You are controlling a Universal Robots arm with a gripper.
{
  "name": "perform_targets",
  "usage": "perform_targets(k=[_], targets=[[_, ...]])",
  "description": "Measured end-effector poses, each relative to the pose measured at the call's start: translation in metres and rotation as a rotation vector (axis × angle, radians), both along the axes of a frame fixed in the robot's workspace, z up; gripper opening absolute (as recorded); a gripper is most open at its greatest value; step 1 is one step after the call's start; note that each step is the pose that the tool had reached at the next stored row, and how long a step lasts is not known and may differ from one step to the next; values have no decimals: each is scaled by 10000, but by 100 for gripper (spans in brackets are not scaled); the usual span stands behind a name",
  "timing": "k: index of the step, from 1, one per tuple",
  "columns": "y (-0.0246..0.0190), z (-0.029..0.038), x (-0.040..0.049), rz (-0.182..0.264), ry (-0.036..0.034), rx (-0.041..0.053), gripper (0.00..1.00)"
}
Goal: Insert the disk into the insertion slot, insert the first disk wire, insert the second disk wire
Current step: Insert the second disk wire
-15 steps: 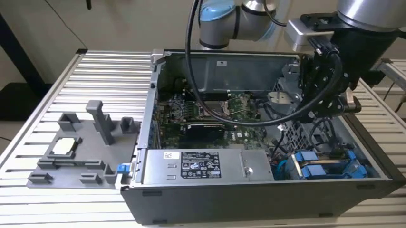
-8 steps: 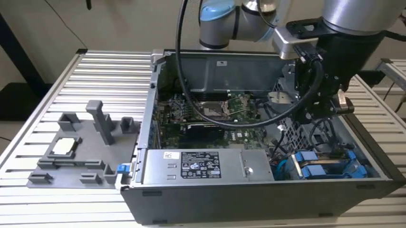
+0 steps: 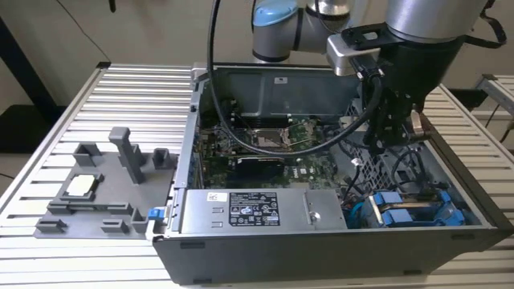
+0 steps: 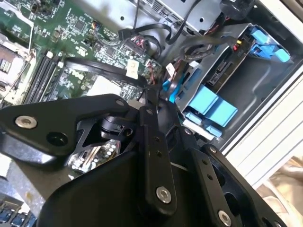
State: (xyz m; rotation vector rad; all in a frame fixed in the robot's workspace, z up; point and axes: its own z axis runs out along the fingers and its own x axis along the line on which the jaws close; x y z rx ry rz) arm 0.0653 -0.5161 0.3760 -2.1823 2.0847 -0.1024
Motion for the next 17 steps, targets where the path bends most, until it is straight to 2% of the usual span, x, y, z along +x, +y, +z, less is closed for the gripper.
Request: perform_targets(k=[5, 7, 9, 12, 13, 14, 17], targets=[[93, -36, -72, 7, -352, -53, 27], [122, -45, -100, 11, -469, -149, 27], [141, -53, -110, 21, -567, -300, 27], [148, -62, -112, 64, -643, -569, 27], [151, -67, -113, 75, -677, -631, 27], [153, -71, -114, 82, -711, -641, 27], [156, -78, -115, 99, -747, -647, 27]])
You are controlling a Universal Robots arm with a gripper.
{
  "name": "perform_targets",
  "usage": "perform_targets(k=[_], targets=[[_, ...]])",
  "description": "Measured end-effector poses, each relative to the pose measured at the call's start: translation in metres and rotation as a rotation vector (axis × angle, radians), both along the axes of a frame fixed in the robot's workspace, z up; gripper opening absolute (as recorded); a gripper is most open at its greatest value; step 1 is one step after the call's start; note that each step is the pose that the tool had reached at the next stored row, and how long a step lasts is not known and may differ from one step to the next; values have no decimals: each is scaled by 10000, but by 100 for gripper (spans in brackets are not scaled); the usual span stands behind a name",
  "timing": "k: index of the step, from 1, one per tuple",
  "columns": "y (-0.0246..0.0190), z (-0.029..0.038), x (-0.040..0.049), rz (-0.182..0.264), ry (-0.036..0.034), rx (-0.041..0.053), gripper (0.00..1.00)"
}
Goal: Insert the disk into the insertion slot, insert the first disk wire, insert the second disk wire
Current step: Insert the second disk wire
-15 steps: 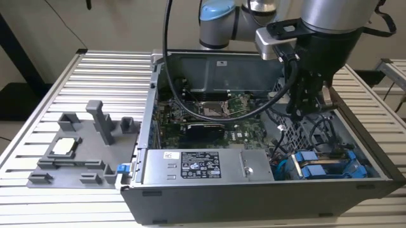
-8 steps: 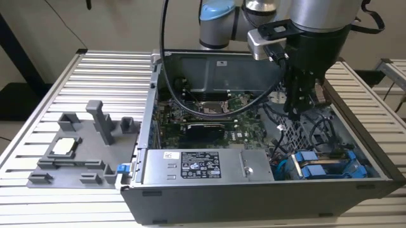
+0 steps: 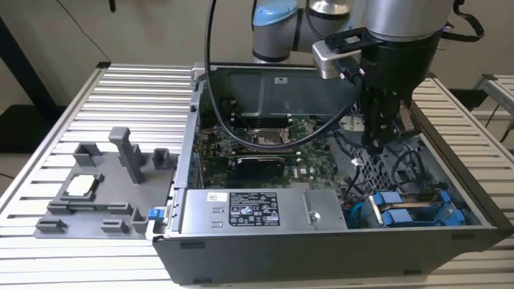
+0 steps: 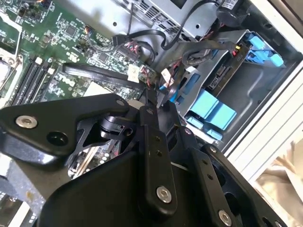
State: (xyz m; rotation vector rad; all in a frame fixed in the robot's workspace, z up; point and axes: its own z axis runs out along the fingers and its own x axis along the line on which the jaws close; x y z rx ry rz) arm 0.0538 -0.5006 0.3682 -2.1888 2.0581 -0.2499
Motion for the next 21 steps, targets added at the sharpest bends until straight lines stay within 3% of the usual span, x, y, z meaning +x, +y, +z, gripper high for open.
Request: perform_targets(k=[17, 21], targets=[[1, -33, -6, 9, -32, -7, 27], [1, -34, -7, 9, -32, -8, 18]])
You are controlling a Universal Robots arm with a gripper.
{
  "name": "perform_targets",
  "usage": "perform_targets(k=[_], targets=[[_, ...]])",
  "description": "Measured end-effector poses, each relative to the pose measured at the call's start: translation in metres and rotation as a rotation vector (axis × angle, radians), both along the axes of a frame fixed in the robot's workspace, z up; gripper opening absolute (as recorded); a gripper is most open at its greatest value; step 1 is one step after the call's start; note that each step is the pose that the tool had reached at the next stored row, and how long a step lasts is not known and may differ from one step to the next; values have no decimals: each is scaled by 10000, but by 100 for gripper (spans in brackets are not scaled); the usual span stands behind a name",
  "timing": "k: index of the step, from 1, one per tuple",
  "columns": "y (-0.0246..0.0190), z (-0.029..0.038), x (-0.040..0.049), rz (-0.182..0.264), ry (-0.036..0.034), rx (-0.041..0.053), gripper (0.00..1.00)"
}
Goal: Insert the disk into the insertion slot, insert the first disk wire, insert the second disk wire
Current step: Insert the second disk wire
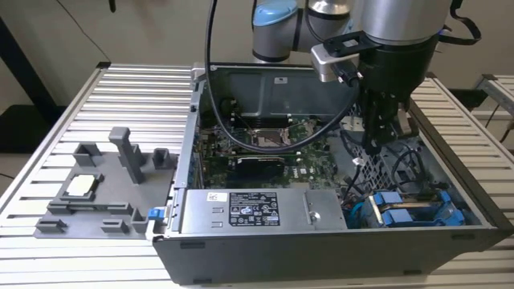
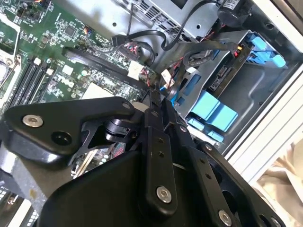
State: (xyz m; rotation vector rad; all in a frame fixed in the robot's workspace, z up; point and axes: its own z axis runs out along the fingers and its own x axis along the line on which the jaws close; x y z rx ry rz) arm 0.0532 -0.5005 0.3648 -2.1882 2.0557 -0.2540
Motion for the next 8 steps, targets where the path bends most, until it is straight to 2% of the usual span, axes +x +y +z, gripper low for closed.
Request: perform_targets(k=[8], targets=[[0, -3, 0, 0, 0, 0, 16]])
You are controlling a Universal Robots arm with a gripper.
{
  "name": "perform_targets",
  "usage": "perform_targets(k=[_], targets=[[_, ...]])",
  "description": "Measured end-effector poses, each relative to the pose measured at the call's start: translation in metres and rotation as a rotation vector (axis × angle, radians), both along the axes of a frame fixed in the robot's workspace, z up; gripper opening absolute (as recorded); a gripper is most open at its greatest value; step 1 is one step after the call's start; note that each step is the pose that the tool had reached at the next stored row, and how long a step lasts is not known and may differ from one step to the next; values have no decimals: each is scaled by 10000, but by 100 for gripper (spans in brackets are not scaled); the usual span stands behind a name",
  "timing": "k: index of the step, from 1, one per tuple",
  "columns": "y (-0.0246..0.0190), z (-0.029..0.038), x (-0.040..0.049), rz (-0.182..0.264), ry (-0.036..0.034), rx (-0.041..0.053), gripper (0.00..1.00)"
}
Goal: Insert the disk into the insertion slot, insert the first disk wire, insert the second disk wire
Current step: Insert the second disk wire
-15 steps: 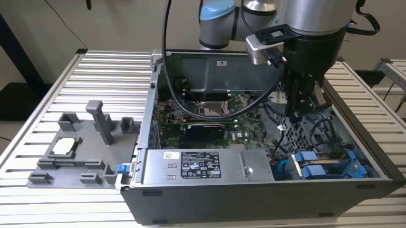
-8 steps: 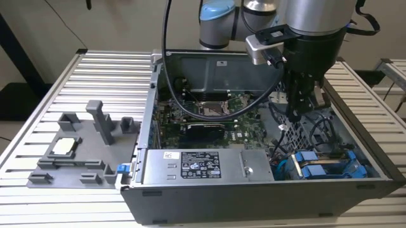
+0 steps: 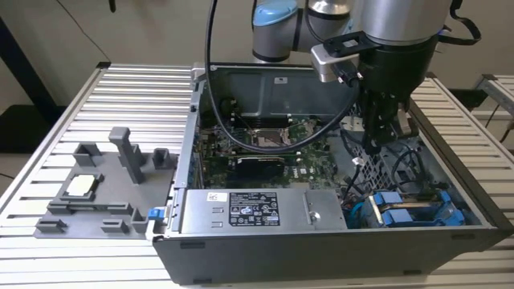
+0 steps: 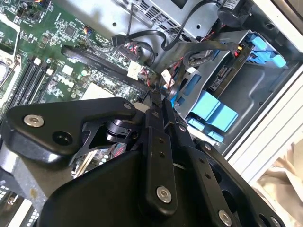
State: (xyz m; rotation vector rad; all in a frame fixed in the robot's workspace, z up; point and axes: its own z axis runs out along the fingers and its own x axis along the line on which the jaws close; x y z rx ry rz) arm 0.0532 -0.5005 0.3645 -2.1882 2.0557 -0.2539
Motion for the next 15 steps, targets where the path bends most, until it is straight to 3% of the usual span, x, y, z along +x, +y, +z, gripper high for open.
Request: perform_targets(k=[8, 15], targets=[[-2, -4, 16, -1, 11, 3, 16], [-54, -2, 166, 0, 185, 0, 16]])
